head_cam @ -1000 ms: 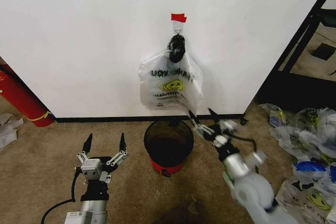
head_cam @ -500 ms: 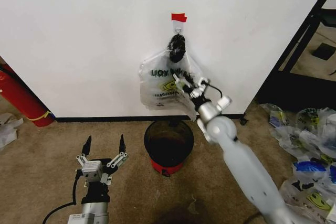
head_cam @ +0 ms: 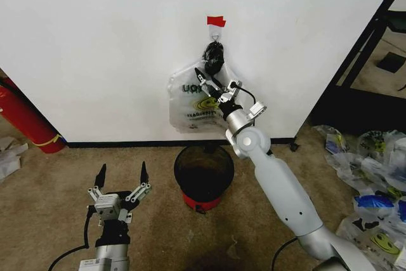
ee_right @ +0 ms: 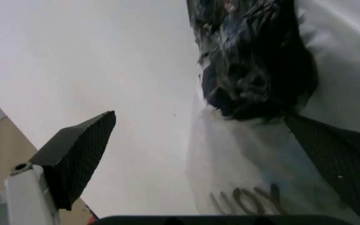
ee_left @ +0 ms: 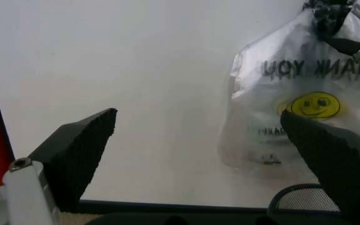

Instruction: Pick up the garbage bag from the wall and place it over the trash bin.

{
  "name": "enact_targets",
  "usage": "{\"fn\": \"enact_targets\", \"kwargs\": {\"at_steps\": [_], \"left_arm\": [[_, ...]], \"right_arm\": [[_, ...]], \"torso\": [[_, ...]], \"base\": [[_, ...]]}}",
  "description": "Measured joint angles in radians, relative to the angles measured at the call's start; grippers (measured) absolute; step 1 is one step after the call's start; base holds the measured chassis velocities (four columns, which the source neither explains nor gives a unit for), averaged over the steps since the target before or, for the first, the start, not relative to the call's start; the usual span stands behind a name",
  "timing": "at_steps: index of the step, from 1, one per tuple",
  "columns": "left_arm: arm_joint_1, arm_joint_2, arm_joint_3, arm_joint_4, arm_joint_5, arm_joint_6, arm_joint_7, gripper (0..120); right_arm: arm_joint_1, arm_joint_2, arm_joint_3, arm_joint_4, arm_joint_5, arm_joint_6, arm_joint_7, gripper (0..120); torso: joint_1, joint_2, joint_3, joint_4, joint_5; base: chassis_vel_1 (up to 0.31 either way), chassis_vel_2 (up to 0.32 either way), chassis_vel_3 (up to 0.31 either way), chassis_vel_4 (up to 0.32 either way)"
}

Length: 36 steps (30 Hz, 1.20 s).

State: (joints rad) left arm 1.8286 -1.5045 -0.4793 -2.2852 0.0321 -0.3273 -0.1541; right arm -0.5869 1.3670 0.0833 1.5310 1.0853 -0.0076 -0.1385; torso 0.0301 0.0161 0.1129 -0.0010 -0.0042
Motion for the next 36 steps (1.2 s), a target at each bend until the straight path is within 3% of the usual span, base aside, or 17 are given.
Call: {"fn": "enact_targets", "kwargs": {"at_steps": [14, 19, 24, 27, 34, 36], "left_arm": [[0.014, 0.007, 0.004, -0.016, 0.008, -0.005, 0.0, 100], [0.015, 0.004, 0.005, -0.021, 0.009, -0.005, 0.0, 100], [0.017, 0.005, 0.005, -0.022, 0.009, -0.006, 0.0, 100], [0.017, 0.003, 0.005, -0.023, 0.009, -0.006, 0.0, 100], [0.019, 0.003, 0.002, -0.032, 0.006, -0.008, 0.001, 100], [0.02, 0.003, 0.002, -0.033, 0.006, -0.008, 0.001, 100]], "right_arm": [[0.01, 0.002, 0.002, 0.005, 0.015, -0.002, 0.024, 99], [0.004, 0.001, 0.006, 0.026, 0.018, -0.003, 0.044, 86], [-0.01, 0.002, 0.013, 0.047, 0.02, -0.003, 0.064, 63], [-0.011, 0.003, 0.015, 0.049, 0.02, -0.003, 0.067, 57], [-0.011, 0.003, 0.028, 0.056, 0.037, -0.007, 0.105, 26], [-0.011, 0.003, 0.028, 0.056, 0.037, -0.007, 0.105, 25]], "torso": [[0.0, 0.0, 0.0, 0.0001, 0.0], [0.0, 0.0, 0.0, 0.0, 0.0], [0.0, 0.0, 0.0, 0.0, 0.0001], [0.0, 0.0, 0.0, 0.0, 0.0001], [0.0, 0.0, 0.0, 0.0, 0.0001], [0.0, 0.0, 0.0, 0.0, 0.0001]], "base": [[0.0, 0.0, 0.0, 0.0], [0.0, 0.0, 0.0, 0.0], [0.0, 0.0, 0.0, 0.0], [0.0, 0.0, 0.0, 0.0], [0.0, 0.0, 0.0, 0.0], [0.0, 0.0, 0.0, 0.0]]}}
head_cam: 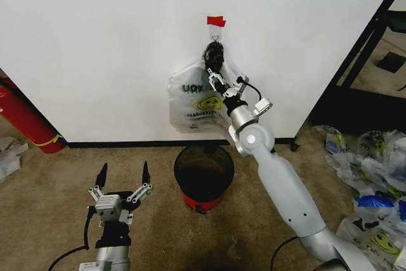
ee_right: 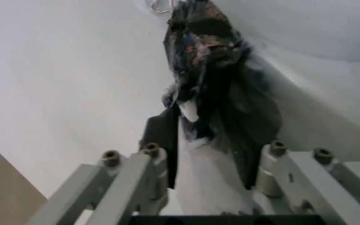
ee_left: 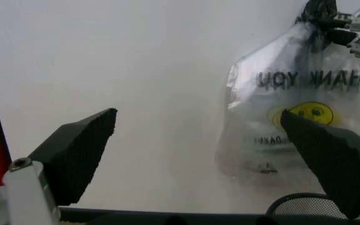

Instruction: Pick up the garbage bag from the wall and place it over the trash bin.

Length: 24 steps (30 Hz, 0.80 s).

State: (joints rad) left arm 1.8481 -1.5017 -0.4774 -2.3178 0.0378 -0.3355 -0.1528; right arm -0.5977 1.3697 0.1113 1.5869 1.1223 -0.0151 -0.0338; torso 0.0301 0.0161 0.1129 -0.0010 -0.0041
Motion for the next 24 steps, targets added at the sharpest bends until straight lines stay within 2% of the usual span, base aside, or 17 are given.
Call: {"fn": "enact_targets", "kwargs": {"at_steps": [4, 7, 16, 24], "left_arm": [[0.005, -0.003, 0.0, -0.005, -0.001, -0.002, 0.0, 100], [0.006, -0.005, 0.002, -0.006, -0.001, -0.002, 0.0, 100], [0.005, -0.005, 0.006, -0.005, -0.001, -0.004, 0.001, 100], [0.004, -0.001, 0.003, -0.007, -0.008, -0.005, 0.0, 100]], "right_arm": [[0.0, -0.002, 0.012, -0.004, 0.008, 0.0, 0.005, 4], [-0.006, -0.003, 0.015, 0.003, 0.008, 0.0, 0.006, 0], [-0.033, -0.022, 0.019, 0.038, 0.003, 0.0, 0.011, 0], [-0.142, -0.046, 0.021, 0.124, -0.039, -0.004, 0.002, 0]], "torso": [[0.0, 0.0, 0.0, 0.0001, 0.0], [0.0, 0.0, 0.0, 0.0001, 0.0], [0.0, 0.0, 0.0, 0.0001, 0.0], [0.0, 0.0, 0.0, -0.0001, 0.0001]], "base": [[0.0, 0.0, 0.0, 0.0], [0.0, 0.0, 0.0, 0.0], [0.0, 0.0, 0.0, 0.0], [0.0, 0.0, 0.0, 0.0]]}}
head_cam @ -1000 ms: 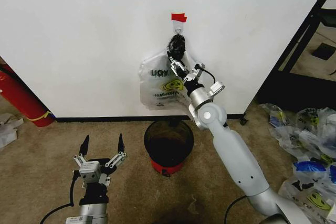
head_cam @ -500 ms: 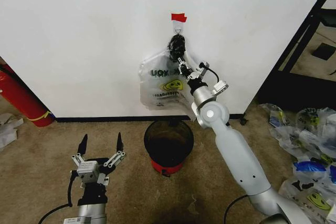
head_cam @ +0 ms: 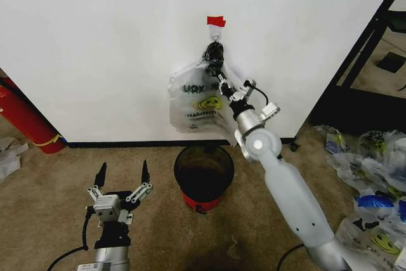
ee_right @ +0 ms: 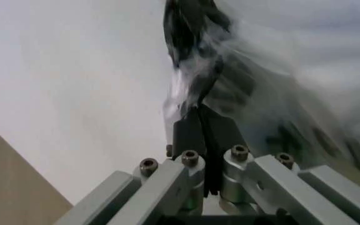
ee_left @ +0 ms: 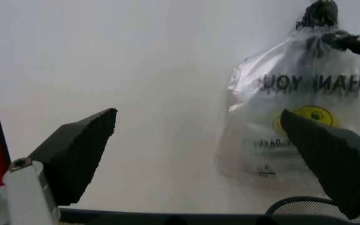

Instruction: Pick up the garbage bag from the wall and place it over the trash bin.

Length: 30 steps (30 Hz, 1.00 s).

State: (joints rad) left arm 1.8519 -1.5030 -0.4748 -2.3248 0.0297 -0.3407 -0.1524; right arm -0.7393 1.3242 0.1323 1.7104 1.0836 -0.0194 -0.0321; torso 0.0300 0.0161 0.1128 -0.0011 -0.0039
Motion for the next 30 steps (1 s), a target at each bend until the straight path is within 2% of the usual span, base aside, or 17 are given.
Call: {"fn": "enact_targets", "kwargs": {"at_steps": [19, 30], "left_arm": [[-0.002, 0.002, 0.01, 0.001, 0.0, -0.003, 0.0, 100], [-0.012, 0.01, 0.014, 0.011, -0.011, -0.005, -0.001, 100]], "right_arm": [[-0.236, -0.058, 0.025, 0.177, -0.098, 0.0, -0.036, 0], [-0.393, -0.09, 0.033, 0.292, -0.204, 0.022, -0.063, 0]], "torso": [[0.0, 0.0, 0.0, 0.0, -0.0001], [0.0, 0.0, 0.0, 0.0, 0.0]], "base": [[0.0, 0.0, 0.0, 0.0], [0.0, 0.0, 0.0, 0.0]]}}
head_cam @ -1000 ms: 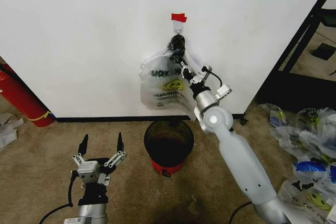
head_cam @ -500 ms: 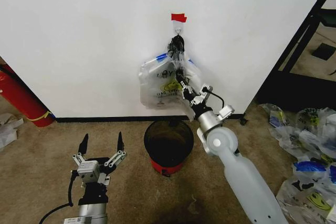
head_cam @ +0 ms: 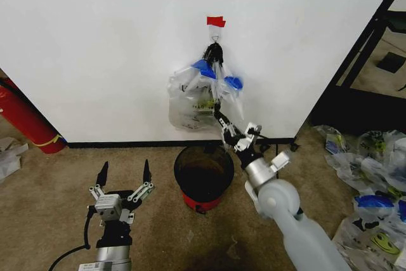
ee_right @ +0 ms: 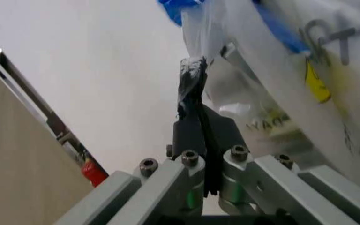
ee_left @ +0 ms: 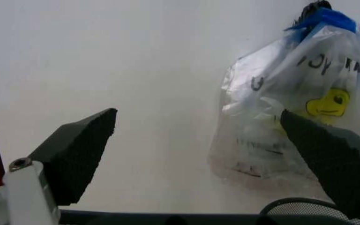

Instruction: Pick up the garbage bag from the wall and place it over the trash bin.

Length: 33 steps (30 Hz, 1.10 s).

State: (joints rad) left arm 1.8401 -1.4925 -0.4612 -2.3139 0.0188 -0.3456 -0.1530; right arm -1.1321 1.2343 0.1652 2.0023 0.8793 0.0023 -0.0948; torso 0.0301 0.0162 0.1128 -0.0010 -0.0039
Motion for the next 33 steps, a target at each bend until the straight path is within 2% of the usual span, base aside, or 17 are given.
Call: {"fn": "enact_targets", "kwargs": {"at_steps": [22, 33], "left_arm": [[-0.009, 0.025, 0.005, 0.001, -0.031, -0.006, 0.0, 100], [-0.012, 0.038, 0.001, 0.002, -0.052, -0.007, 0.001, 100]], "right_arm": [[-0.356, -0.042, 0.032, 0.153, -0.276, 0.122, -0.106, 0], [-0.48, -0.033, 0.041, 0.152, -0.379, 0.193, -0.13, 0]], "torso": [[0.0, 0.0, 0.0, 0.0001, 0.0], [0.0, 0.0, 0.0, -0.0001, -0.0001]], "base": [[0.0, 0.0, 0.0, 0.0], [0.0, 0.0, 0.0, 0.0]]}}
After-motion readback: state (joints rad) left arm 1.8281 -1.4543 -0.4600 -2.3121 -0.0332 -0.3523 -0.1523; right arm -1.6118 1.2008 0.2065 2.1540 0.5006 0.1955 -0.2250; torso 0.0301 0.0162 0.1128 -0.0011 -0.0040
